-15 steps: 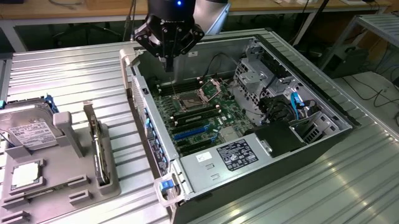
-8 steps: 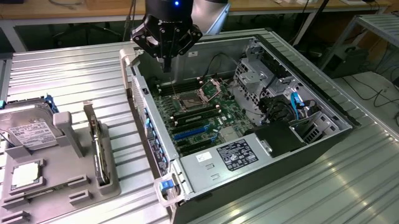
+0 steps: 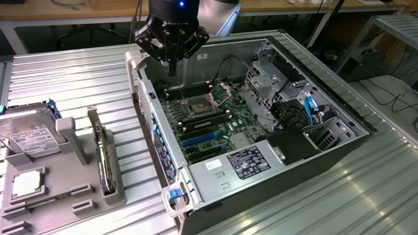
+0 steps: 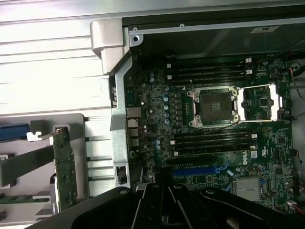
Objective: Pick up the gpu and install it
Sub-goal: 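Reach for the gpu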
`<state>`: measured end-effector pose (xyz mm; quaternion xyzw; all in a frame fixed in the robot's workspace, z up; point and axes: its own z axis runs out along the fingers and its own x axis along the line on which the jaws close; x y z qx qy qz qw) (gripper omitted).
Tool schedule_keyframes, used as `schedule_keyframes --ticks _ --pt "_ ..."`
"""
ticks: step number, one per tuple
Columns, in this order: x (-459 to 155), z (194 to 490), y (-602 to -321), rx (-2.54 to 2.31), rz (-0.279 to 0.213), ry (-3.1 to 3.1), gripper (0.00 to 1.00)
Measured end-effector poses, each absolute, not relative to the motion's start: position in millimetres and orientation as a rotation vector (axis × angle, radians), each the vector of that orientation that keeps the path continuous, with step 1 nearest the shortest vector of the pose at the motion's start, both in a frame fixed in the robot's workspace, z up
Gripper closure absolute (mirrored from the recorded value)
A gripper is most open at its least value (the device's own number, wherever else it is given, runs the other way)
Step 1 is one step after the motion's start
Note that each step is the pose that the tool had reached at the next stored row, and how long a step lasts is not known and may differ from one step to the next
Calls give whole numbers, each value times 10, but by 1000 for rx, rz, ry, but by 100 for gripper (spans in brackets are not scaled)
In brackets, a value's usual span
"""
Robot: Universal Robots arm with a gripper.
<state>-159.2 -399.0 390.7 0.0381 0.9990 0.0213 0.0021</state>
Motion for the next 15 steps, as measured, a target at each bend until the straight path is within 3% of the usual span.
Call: schedule_keyframes --ticks 15 --pt "-1784 3901 -3993 120 66 3142 89"
